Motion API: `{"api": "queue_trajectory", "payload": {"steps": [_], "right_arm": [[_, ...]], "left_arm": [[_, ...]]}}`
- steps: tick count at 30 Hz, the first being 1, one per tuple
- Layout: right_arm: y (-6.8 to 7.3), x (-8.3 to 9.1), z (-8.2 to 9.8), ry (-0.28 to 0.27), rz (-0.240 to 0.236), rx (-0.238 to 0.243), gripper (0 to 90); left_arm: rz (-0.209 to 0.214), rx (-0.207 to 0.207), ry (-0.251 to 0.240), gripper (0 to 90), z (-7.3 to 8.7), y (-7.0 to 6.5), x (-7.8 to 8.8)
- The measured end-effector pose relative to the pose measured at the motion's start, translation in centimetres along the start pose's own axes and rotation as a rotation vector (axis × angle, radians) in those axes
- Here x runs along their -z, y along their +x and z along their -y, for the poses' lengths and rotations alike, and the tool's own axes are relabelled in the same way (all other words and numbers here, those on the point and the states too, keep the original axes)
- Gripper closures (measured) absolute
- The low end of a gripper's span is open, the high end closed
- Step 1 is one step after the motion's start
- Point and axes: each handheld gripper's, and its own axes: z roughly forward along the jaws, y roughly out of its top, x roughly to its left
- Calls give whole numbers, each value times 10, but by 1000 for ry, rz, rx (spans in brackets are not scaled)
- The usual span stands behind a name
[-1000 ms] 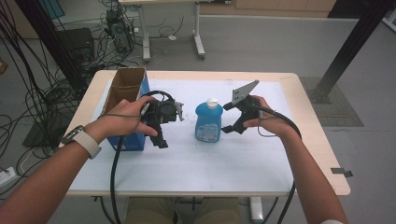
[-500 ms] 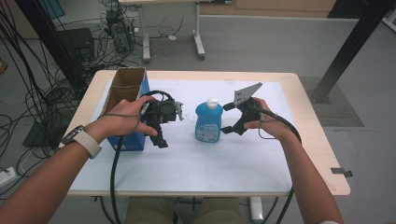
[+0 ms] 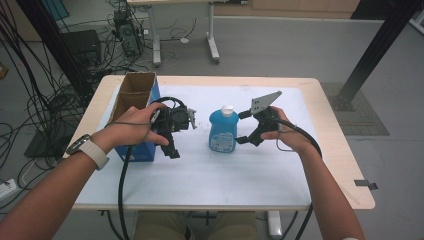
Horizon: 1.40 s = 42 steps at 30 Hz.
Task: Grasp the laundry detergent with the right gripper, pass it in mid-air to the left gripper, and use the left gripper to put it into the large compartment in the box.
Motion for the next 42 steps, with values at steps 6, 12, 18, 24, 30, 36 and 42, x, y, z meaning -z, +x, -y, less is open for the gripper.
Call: {"api": "queue_trajectory", "payload": {"steps": [6, 12, 18, 24, 30, 36, 42], "right_arm": [[0, 0, 3, -24, 1, -6, 40], [0, 1, 5, -34, 3, -10, 36], [0, 1, 7, -62, 5, -18, 37], [1, 1, 11, -87, 9, -25, 36], [1, 0, 11, -86, 9, -25, 34], [1, -1, 11, -86, 11, -25, 35], [1, -1, 11, -84, 11, -26, 35]], "left_arm": [[0, 3, -1, 114, 0, 0, 0], [3, 6, 4, 114, 0, 1, -1], [2, 8, 3, 114, 0, 1, -1], [2, 9, 2, 114, 0, 1, -1], [3, 11, 2, 114, 0, 1, -1], [2, 11, 4, 114, 0, 1, -1], [2, 12, 6, 114, 0, 1, -2]]}}
